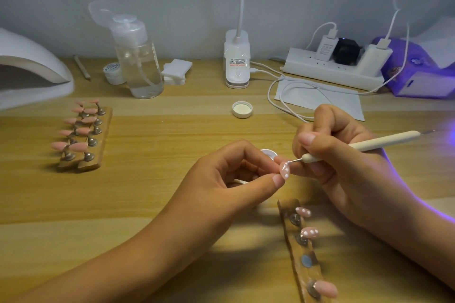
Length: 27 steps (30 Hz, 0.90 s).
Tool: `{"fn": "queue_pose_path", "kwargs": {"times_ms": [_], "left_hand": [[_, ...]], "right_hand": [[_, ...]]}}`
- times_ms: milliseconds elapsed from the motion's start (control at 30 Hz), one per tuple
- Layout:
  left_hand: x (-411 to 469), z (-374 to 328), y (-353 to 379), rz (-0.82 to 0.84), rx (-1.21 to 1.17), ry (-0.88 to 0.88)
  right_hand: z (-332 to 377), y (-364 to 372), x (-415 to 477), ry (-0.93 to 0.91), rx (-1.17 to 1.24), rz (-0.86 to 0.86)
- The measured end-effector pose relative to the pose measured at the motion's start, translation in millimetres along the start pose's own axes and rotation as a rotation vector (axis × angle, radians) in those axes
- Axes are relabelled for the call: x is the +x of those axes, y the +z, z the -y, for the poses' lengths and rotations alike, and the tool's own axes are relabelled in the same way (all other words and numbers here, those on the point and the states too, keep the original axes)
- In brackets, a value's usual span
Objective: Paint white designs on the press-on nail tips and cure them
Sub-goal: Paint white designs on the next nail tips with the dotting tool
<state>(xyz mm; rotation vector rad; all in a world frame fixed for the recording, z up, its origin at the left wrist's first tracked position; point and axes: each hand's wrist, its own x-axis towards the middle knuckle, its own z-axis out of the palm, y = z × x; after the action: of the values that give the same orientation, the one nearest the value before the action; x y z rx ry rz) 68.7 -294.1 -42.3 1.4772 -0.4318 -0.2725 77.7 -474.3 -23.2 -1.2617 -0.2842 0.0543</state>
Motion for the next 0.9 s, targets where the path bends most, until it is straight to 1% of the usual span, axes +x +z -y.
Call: {"fn": "queue_pose_path", "kwargs": {"times_ms": [700,900], "left_hand": [[-0.5,-1.6,0.8,-0.003,-0.001,-0.007],[-0.4,-1.3,1.2,-0.005,0.006,0.004]], "right_hand": [[0.3,0.5,-0.2,0.016,0.012,-0.004],[0.2,-0.3,-0.1,0.014,0.054,0.004]]}}
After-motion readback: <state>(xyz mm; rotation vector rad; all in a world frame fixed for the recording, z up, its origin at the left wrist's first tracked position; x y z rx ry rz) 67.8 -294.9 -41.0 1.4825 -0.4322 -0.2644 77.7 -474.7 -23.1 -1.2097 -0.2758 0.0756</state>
